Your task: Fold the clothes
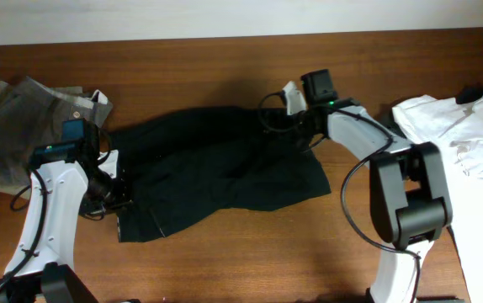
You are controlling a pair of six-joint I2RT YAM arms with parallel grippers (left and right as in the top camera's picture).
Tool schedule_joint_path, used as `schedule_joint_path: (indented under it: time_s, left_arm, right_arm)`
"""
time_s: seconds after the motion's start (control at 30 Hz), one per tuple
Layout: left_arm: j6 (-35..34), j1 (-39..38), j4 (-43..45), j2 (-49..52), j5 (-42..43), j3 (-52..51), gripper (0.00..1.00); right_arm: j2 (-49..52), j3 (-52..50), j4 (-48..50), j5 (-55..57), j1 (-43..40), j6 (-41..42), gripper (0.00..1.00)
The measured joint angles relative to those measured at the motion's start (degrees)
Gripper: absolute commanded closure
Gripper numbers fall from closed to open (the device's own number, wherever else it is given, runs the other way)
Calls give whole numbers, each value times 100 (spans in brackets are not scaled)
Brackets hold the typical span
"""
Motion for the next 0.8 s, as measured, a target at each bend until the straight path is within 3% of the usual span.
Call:
schedule_joint_path:
  time_s: [0.03, 0.1, 0.23, 0.37, 0.53, 0.8]
  left_arm:
    - [0, 0, 13, 0, 11, 0, 83]
    - [0, 0, 15, 0, 13, 0, 84]
    - [2, 0, 72, 0, 138, 0, 85]
    - [160, -2, 83, 4, 828, 485, 85]
    - [669, -7, -201, 4, 1698, 2616, 98]
    - [1255, -39, -951, -122, 2439, 6463, 100]
  right_arm:
    - [4, 0, 142, 170, 184, 13, 77]
    - [4, 83, 76, 520, 407, 37, 96]
    - [-55, 1110, -1423, 1023, 190, -74, 96]
    - [-894, 2481, -3014, 1810, -280, -229, 96]
    - [-2236, 2938, -3495, 2127, -767, -208, 96]
    - [-4612, 2946, -3740, 2151, -1062, -179, 96]
